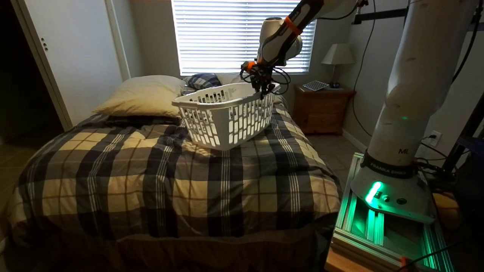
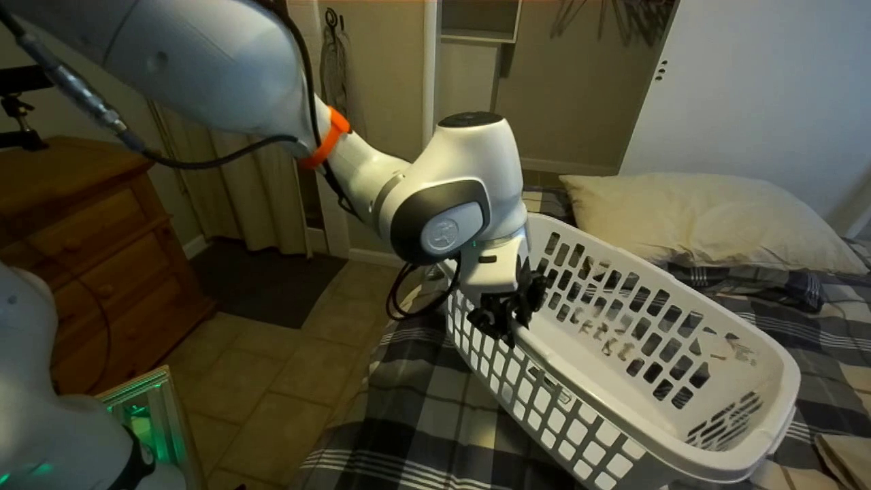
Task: Turn the laundry basket to the left
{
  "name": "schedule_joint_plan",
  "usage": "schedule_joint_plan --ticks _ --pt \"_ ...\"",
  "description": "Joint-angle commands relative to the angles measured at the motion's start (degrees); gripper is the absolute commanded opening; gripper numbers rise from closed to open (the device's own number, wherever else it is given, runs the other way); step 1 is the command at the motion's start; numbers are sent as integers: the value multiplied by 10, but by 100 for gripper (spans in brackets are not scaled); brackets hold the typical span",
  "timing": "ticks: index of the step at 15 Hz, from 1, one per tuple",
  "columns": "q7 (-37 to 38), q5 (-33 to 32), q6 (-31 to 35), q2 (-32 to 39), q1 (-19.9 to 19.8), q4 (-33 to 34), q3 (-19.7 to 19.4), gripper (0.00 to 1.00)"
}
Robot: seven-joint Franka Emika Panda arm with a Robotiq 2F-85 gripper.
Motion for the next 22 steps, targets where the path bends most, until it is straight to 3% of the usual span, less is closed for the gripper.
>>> schedule_joint_plan --ticks 1,9,16,20,21,22 --pt "148 -106 13 -44 -7 -2 3 7" --pt "433 -251 13 -38 -4 4 44 7" --pt "536 -270 10 -36 13 7 83 7" --pt "628 -349 12 -40 17 10 85 7" --pt "565 -300 -1 -23 13 2 89 7" --pt "566 -299 -3 -22 14 0 89 28"
